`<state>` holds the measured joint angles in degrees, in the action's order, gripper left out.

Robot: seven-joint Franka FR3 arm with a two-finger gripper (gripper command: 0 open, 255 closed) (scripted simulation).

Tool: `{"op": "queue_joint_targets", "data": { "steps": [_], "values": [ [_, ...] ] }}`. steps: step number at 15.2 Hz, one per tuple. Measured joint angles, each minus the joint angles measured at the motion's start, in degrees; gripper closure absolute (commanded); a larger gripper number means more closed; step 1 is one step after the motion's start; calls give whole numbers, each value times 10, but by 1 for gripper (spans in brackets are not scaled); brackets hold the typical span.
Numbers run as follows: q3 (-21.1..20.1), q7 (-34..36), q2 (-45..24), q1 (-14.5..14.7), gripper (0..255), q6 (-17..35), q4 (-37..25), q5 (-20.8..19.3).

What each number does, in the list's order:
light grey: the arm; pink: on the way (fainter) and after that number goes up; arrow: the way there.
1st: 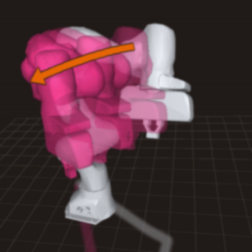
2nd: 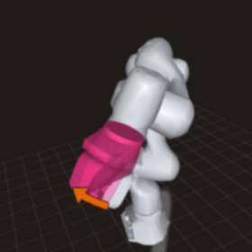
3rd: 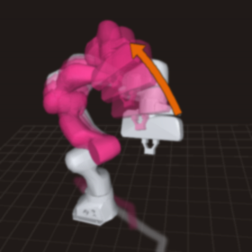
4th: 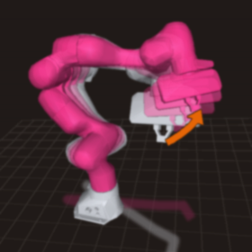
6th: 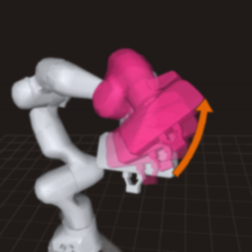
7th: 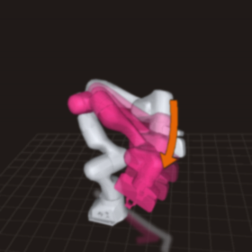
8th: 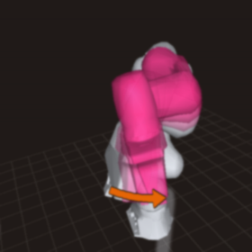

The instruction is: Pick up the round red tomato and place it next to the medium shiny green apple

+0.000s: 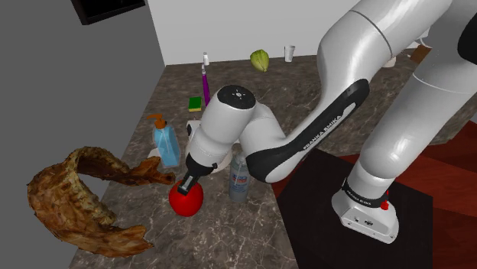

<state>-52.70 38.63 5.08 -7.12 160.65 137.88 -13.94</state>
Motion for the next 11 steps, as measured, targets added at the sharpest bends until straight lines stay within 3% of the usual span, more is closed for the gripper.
{"op": "queue_joint_targets", "data": {
  "steps": [5, 11],
  "values": [
    [26, -60, 35, 31, 255, -34, -12, 77],
    [54, -105, 69, 59, 255, -79, -32, 132]
  ]
}}
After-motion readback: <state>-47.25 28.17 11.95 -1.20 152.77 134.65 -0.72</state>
